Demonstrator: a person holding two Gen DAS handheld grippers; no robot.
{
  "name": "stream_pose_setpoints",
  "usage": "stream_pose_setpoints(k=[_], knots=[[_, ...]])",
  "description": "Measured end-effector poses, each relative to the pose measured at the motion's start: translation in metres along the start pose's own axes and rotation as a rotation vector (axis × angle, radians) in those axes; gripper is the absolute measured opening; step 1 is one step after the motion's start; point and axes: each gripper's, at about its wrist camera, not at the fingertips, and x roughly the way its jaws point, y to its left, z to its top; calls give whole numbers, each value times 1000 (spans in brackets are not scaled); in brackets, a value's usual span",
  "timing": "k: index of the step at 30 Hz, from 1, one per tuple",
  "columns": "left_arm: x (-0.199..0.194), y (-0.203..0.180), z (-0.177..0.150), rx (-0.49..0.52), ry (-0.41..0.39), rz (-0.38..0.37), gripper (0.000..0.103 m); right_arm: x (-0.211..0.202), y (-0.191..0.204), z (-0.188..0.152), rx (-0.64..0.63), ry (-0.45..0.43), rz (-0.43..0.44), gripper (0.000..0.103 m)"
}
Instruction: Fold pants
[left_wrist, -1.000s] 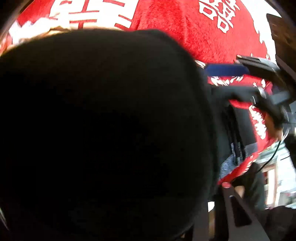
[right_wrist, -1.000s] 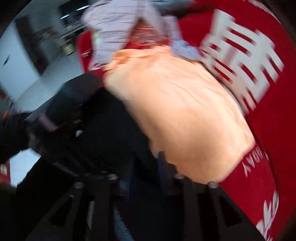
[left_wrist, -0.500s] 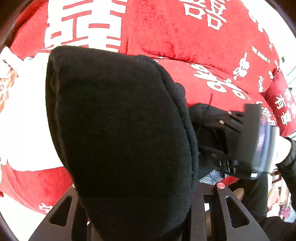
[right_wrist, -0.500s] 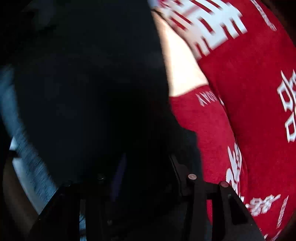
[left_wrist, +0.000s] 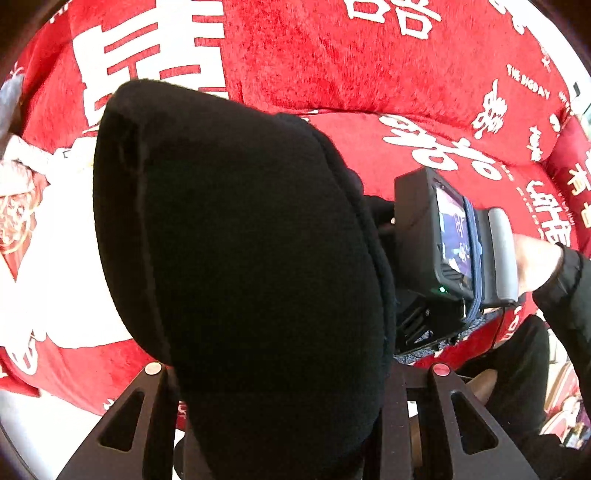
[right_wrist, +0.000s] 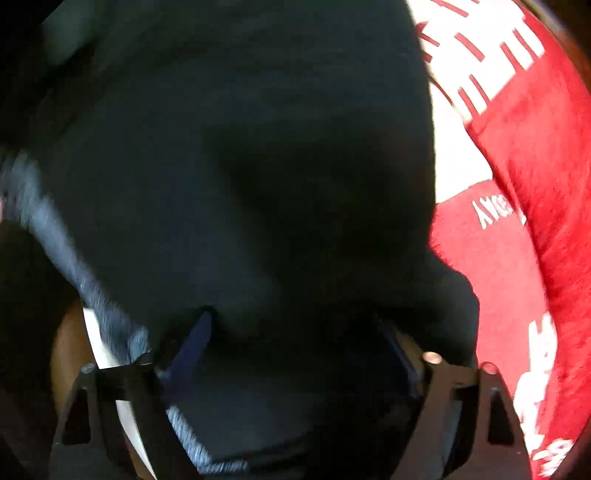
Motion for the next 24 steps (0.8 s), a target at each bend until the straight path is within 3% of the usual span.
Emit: stream_pose_setpoints(k=[4, 6, 8, 10, 13, 15, 18, 20, 24], knots=[[-14, -9, 9, -23, 7, -7, 34, -22, -9, -6, 27, -38, -46, 88], [-14, -19, 14, 0, 10, 15, 34, -53, -18, -18, 85, -124, 37, 88], [-14, -30, 18, 17, 17, 42, 34, -76, -10, -29, 30, -168, 84, 88], [-15, -38, 22, 10, 27, 65, 34, -70, 10, -29, -85, -130, 44, 87], [-18, -47, 25, -7, 22, 79, 34, -20, 26, -39, -205, 63, 4, 79], [-22, -55, 26, -3, 26, 91, 34, -11, 28, -38, -213, 10, -14, 87], [-23, -71, 29, 17, 35, 132, 33, -14, 19, -32, -147, 6, 4, 87], [-28, -86, 33, 32, 31, 145, 33, -39, 19, -40, -140, -63, -36, 84], [-38, -135, 41, 113, 13, 153, 32, -102, -2, -84, -18, -215, -21, 85]])
